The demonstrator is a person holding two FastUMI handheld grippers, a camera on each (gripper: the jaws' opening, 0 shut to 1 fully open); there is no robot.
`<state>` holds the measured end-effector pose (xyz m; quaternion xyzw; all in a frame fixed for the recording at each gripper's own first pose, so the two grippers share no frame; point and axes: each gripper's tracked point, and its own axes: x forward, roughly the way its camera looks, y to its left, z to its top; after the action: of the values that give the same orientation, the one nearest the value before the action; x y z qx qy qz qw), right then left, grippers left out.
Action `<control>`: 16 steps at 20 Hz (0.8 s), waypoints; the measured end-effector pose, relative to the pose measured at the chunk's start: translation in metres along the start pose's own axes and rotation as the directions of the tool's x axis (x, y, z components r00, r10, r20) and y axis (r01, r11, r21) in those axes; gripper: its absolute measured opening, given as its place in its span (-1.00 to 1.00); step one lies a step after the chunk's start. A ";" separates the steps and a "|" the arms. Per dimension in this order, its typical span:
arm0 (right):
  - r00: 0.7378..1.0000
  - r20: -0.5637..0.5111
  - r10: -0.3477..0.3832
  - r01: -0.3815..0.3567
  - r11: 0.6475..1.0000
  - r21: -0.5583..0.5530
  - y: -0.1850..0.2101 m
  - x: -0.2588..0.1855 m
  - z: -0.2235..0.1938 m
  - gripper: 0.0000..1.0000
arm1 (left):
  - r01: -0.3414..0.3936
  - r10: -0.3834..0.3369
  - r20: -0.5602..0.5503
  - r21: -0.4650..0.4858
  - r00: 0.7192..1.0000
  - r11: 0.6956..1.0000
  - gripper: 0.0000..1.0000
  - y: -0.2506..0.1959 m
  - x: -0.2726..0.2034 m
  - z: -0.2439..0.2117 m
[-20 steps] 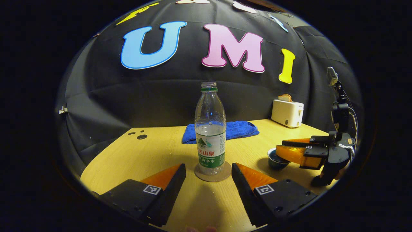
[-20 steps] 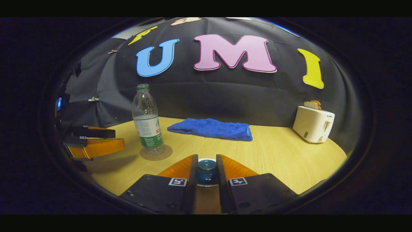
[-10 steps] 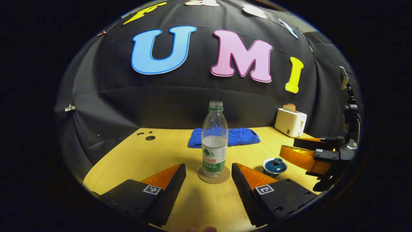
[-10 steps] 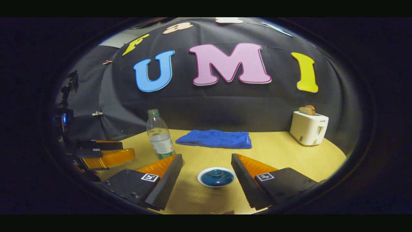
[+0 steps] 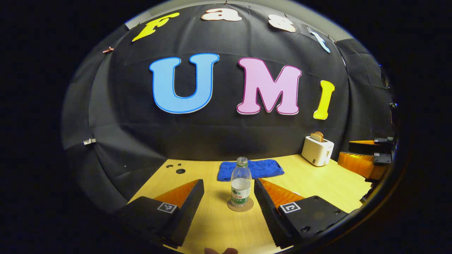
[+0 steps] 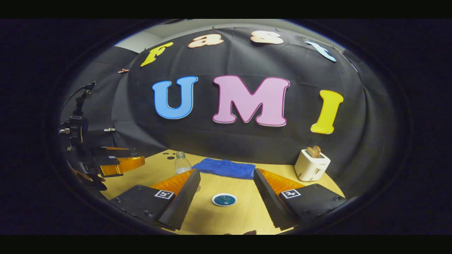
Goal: Open the teacup lid with one hand, grasp the water bottle and pour water into the teacup with the other hand; after pouring, place the water bottle on the coaster and then close the teacup lid.
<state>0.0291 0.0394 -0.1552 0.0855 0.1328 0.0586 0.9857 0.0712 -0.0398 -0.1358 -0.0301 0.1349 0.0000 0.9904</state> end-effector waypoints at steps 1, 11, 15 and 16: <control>1.000 0.018 -0.003 0.003 1.000 0.003 -0.001 -0.004 0.016 0.87 | -0.005 0.005 0.009 -0.001 1.000 1.000 0.80 0.001 -0.007 0.009; 0.990 0.125 -0.060 0.065 0.997 -0.036 -0.007 -0.037 0.092 0.87 | -0.051 0.051 0.049 0.009 0.998 0.999 0.80 0.035 -0.048 0.051; 0.988 0.122 -0.099 0.103 0.994 -0.027 -0.006 -0.043 0.092 0.92 | -0.040 0.039 0.069 0.015 0.997 0.999 0.80 0.040 -0.050 0.055; 0.985 0.123 -0.118 0.123 0.992 -0.033 -0.008 -0.045 0.094 0.92 | -0.031 0.029 0.075 0.022 0.997 0.999 0.80 0.040 -0.050 0.056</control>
<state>0.0121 0.0112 -0.0562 0.0609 0.0766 -0.0039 0.9952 0.0379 0.0040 -0.0710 -0.0168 0.0981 0.0145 0.9949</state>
